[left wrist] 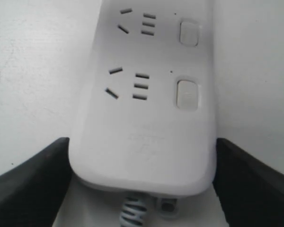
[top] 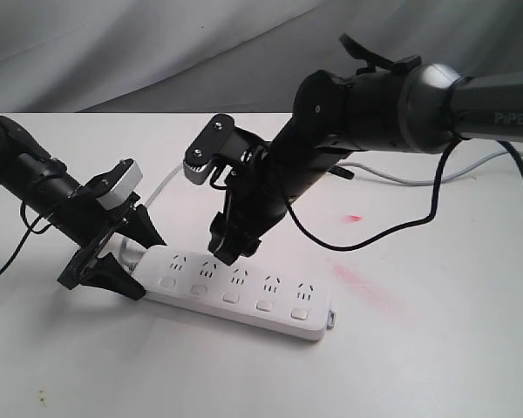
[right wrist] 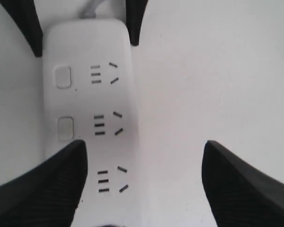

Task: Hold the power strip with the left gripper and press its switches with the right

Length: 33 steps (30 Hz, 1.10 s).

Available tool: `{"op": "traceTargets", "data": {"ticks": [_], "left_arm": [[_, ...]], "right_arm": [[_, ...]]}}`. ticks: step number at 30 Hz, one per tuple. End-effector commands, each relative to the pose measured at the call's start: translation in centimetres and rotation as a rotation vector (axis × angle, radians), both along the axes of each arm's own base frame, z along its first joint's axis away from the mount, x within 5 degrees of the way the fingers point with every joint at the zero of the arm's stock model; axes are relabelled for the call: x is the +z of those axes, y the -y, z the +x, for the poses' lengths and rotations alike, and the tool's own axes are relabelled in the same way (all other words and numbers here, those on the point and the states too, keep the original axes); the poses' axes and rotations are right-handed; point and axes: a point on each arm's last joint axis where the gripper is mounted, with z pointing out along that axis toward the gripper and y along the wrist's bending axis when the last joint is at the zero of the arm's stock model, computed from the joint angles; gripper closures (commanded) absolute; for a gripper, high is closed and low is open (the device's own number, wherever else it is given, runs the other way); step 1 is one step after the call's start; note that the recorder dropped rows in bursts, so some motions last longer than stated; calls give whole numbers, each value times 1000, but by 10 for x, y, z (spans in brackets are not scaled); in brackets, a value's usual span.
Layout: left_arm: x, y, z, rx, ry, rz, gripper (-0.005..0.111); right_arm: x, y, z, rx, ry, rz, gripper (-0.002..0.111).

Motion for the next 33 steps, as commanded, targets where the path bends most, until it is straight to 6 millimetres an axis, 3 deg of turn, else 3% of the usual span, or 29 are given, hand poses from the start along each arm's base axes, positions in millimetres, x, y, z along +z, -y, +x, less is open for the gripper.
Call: {"op": "traceTargets", "data": {"ticks": [1,11,19,33], "left_arm": [[-12,-2,-6,-33,-32,64,61],[-12,-2,-6,-33,-32,64,61],[-12,-2,-6,-33,-32,64,61],[-12,-2,-6,-33,-32,64,61]], "right_arm": [[1,6,-3,5,-55,-25,47],[-9,8,-10,-7,-88,-24,48],[-17,3,-6,-145,-109,82,48],[-26,8,-12,-1,-86,-4,48]]}}
